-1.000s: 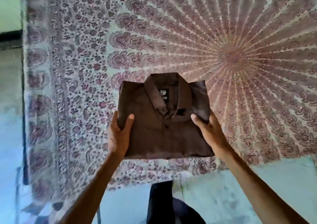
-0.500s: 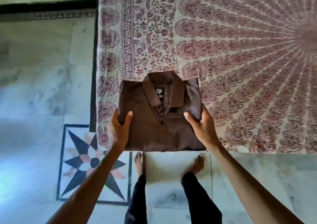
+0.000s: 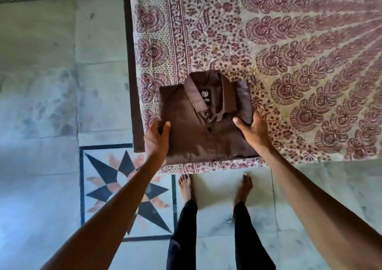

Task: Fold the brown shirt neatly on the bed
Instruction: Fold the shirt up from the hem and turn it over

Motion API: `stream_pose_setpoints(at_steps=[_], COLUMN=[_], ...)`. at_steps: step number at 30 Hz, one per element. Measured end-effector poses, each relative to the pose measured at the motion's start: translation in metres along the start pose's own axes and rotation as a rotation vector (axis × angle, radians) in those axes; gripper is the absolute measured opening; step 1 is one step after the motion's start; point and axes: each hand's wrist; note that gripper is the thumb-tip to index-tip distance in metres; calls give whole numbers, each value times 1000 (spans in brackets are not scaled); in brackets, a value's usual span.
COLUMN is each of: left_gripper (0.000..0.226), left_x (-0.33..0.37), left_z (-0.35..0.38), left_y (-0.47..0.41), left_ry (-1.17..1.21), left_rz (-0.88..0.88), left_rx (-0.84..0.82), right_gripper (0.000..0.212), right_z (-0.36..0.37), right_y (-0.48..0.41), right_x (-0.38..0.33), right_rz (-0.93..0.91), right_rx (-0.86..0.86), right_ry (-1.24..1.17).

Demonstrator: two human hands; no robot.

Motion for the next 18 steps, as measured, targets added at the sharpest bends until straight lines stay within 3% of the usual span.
stream_pose_setpoints(at_steps=[7, 10, 12, 15, 18], left_gripper=[30, 30, 35, 59, 67], left_x=[-13, -17, -13, 5, 17], left_z=[-4, -2, 0, 4, 19], left_y=[14, 13, 15, 14, -4], left_ry=[-13, -52, -101, -368, -499], left_rz=[-38, -73, -76, 168, 537], left_rx=[12, 17, 81, 181, 29], right_gripper=[36, 49, 69, 98, 115], right_z=[2, 9, 9, 4, 8], right_y=[9, 13, 18, 18, -7], right_x=[0, 0, -6, -18, -27], right_rz=[77, 122, 29, -275, -470], right_rx=[-20, 18, 126, 361, 207], right_ry=[65, 140, 242, 508, 754])
Point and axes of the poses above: each hand's wrist, its own y-axis away from the middle knuckle, its own z-axis out of the palm, x = y × z, and after that the axes turned 15 degrees about z, right-handed
